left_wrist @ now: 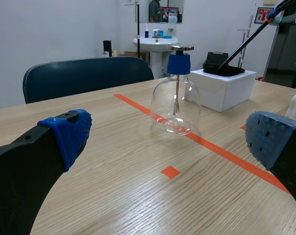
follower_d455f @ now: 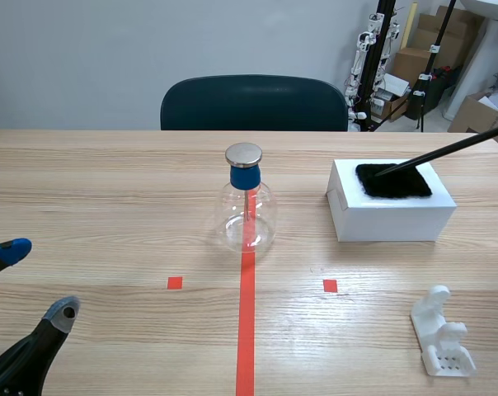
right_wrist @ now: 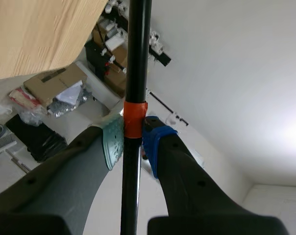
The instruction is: Do the electroscope experiment. rub the rod on the fur
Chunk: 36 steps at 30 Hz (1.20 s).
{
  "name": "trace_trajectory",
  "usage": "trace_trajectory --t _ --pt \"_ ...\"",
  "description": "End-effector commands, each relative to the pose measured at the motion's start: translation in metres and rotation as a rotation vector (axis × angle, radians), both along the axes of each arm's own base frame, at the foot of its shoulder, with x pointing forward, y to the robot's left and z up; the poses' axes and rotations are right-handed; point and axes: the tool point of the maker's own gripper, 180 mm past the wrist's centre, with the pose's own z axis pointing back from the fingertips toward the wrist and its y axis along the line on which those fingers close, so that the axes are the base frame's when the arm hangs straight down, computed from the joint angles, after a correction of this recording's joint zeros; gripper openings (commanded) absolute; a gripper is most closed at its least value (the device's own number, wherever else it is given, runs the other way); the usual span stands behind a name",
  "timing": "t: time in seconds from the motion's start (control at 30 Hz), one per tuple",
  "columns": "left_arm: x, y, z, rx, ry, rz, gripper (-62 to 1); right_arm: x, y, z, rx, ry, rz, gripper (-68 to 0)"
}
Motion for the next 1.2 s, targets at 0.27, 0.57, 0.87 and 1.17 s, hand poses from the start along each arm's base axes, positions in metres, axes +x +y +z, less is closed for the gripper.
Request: trace_trajectory --t 0.27,0.57,0.87,1.17 --pt "0.003 0.001 0.007 -0.012 -0.031 0.005 1.4 0.008 -0.025 0.022 -0.071 -0.076 -0.109 -67.6" --pt "0.003 0.001 0.007 -0.012 -0.031 0.005 1.4 0.016 -0.003 0.057 0.173 -0.259 -0.05 -67.6" --pt "0.003 0.001 0.007 -0.012 -0.031 0.005 1.4 0.0 0.025 0.095 0.395 -0.46 0.021 -67.6" --pt "0.003 0.001 0.007 -0.012 -0.031 0.005 1.4 -0.031 0.051 0.135 0.598 -0.626 0.032 -67.6"
